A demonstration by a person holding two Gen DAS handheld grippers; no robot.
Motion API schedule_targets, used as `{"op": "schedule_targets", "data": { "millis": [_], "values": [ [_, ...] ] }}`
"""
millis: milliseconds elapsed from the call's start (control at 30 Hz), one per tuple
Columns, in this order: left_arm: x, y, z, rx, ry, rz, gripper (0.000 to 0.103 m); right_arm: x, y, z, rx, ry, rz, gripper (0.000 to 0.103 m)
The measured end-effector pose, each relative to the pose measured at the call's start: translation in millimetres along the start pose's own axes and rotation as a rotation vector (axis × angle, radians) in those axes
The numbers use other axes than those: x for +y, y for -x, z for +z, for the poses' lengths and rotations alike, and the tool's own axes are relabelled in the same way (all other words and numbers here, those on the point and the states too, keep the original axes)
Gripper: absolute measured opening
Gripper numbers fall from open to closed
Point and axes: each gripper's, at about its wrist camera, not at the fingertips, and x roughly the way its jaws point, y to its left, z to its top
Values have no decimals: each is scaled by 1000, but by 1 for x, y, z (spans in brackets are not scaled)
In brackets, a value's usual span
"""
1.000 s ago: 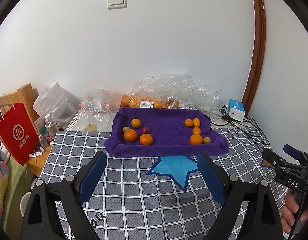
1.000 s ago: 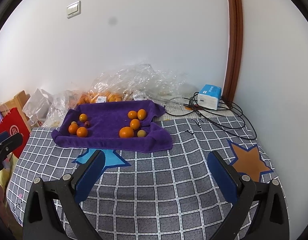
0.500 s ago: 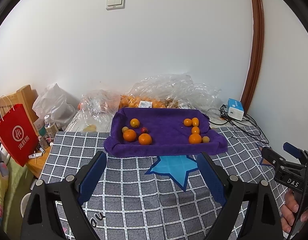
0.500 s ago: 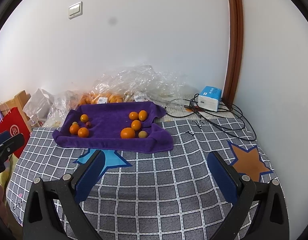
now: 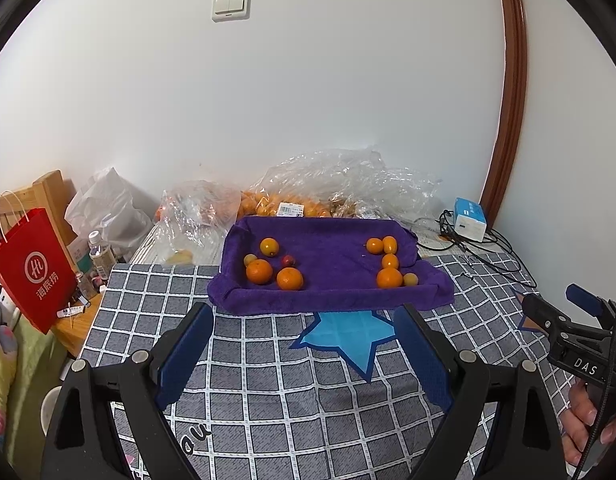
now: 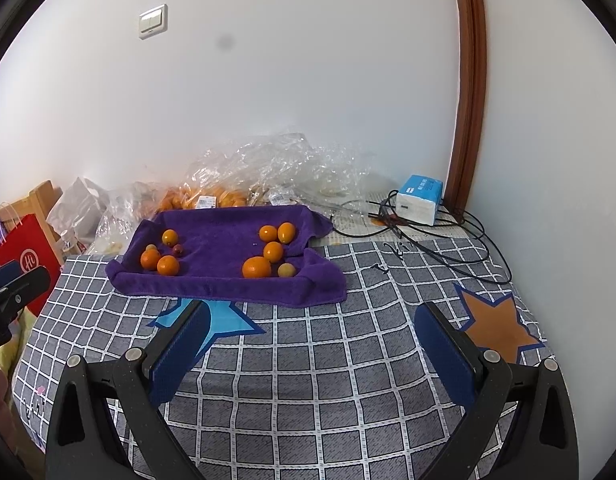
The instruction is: Organize fruits
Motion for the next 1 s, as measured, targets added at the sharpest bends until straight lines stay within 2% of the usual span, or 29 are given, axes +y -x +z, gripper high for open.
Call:
{"op": "schedule_targets", "data": {
  "millis": [1000],
  "values": [
    [1,2,1,-4,0,-12,92,4,2,1,-5,2,7,101]
  ]
}}
